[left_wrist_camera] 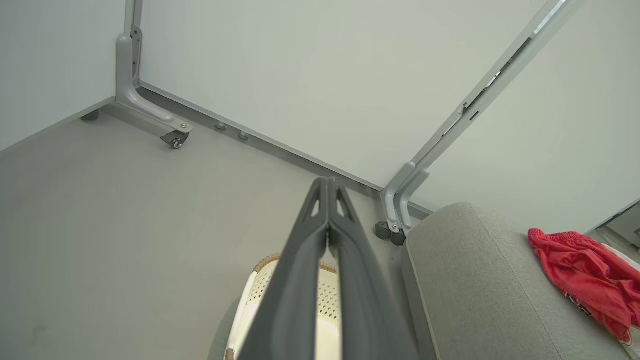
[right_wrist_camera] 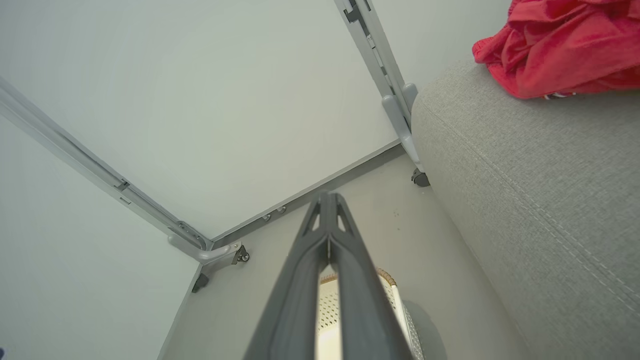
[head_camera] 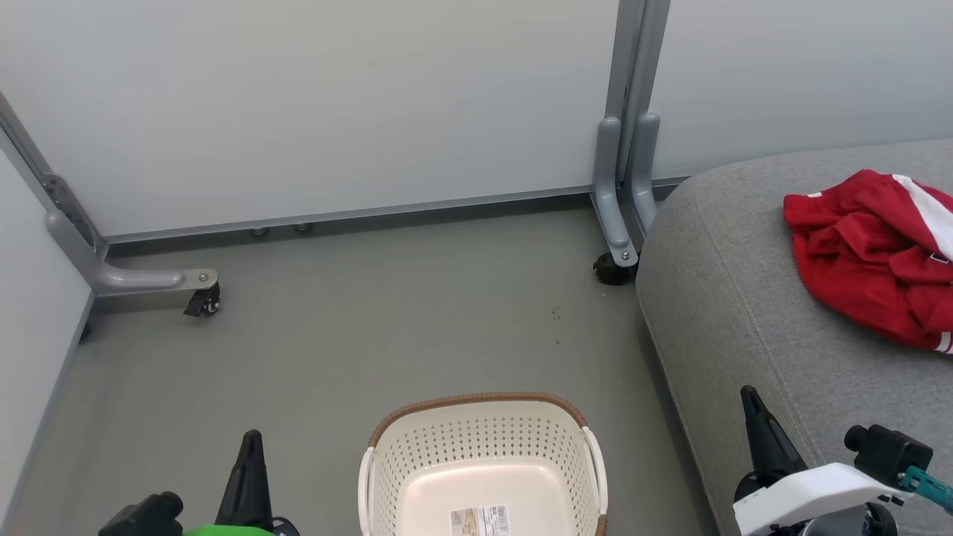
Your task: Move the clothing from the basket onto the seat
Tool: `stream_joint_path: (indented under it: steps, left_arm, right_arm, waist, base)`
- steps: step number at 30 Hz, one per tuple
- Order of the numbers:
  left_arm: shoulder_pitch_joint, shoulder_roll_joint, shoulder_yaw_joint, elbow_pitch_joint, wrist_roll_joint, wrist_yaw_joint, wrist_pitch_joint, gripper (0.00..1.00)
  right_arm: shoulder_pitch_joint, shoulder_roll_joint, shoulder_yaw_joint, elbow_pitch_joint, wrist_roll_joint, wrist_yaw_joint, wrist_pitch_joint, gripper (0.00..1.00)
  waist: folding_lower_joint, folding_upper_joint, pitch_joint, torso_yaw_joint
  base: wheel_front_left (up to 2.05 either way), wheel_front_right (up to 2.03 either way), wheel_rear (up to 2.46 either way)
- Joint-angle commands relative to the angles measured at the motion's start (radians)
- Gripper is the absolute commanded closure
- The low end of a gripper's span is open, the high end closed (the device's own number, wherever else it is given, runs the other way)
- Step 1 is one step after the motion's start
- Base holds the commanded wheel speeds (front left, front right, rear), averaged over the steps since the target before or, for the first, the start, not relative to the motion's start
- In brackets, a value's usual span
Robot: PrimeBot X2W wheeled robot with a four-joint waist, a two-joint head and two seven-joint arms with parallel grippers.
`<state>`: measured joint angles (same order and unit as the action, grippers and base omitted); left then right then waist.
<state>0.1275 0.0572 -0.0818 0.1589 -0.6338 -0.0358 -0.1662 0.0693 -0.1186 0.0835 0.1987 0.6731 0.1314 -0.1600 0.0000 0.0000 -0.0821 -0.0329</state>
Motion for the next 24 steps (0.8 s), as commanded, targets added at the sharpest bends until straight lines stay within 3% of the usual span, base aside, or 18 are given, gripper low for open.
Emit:
stream_joint_path:
  steps: [1, 24]
  left_arm:
    - [-0.037, 0.012, 0.01, -0.009, -0.044, -0.008, 0.008, 1.0]
    - [-0.102, 0.017, 0.055, 0.018, -0.352, -0.037, 0.083, 1.0]
  right_arm:
    - [-0.035, -0.002, -0.009, -0.01, 0.041, 0.0, 0.007, 1.0]
    - [-0.083, 0.012, -0.058, 0.006, 0.334, 0.0, 0.083, 1.0]
  waist:
    - [0.0, 0.0, 0.001, 0.001]
    - [0.0, 0.0, 0.021, 0.008]
  base:
    - [0.0, 0.0, 0.0]
    - [0.0, 0.0, 0.0]
